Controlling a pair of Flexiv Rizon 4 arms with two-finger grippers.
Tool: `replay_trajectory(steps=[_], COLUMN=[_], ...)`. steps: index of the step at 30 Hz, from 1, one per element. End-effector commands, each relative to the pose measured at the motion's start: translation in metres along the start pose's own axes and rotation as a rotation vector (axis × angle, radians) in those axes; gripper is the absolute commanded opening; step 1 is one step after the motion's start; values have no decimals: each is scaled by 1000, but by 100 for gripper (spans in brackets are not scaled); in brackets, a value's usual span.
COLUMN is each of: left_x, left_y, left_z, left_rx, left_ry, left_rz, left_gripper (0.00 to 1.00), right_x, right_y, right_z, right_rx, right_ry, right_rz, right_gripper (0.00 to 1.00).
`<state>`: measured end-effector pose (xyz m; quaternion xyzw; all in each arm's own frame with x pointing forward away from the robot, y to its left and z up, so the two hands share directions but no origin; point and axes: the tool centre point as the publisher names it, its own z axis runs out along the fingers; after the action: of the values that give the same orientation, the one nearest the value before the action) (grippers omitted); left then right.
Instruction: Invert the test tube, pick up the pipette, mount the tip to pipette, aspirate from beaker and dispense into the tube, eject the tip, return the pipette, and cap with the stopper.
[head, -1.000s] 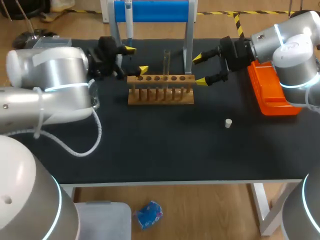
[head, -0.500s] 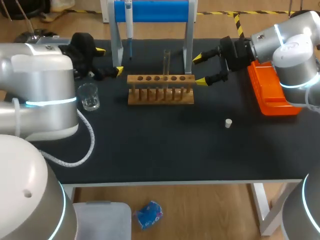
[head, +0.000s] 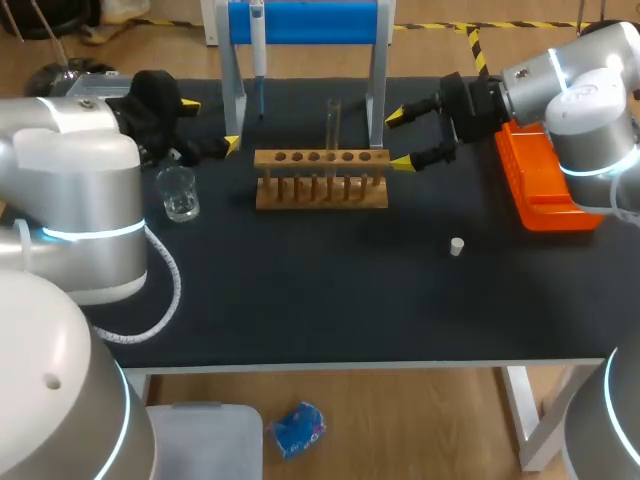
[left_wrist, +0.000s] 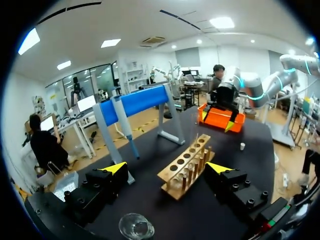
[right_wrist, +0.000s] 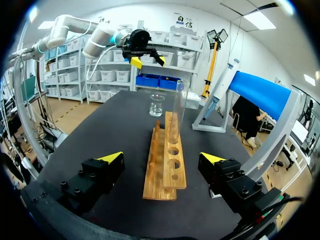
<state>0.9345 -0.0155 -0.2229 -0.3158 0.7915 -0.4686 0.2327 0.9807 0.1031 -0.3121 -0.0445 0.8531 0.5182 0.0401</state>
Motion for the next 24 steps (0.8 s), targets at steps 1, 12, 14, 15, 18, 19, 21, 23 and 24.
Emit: replay_trajectory(steps=[1, 12, 14, 15, 18, 19, 21, 23, 24], left_x=[-20, -94, -106, -112, -130, -136, -145, -155, -158], left_y=[3, 21, 27, 29, 39, 42, 47, 53, 56], left_z=[-15, -52, -55, -55, -56, -55, -54, -52, -50], left_rx=[26, 83, 86, 89, 90, 91, 86, 85, 84], left_ry=[-21, -116, -143, -147, -168, -175, -185, -200, -208], left_rz=[-46, -218, -225, -243, -289, -303, -325, -341, -347], left_gripper=[100, 100, 100, 100, 100, 100, 100, 100, 100], right_x=[14, 79, 90, 95, 112, 116, 126, 135, 139], right_y=[6, 38, 44, 46, 52, 53, 55, 56, 56], right_z=[-11, -27, -29, -29, -29, -29, -28, -27, -27], right_rx=[-42, -249, -254, -259, -285, -297, -317, -334, -339], right_ry=[-7, -6, -9, -10, -12, -11, -2, -4, -5], right_rz=[14, 68, 68, 67, 70, 71, 87, 96, 99], right_gripper=[100, 100, 100, 100, 100, 100, 100, 100, 100])
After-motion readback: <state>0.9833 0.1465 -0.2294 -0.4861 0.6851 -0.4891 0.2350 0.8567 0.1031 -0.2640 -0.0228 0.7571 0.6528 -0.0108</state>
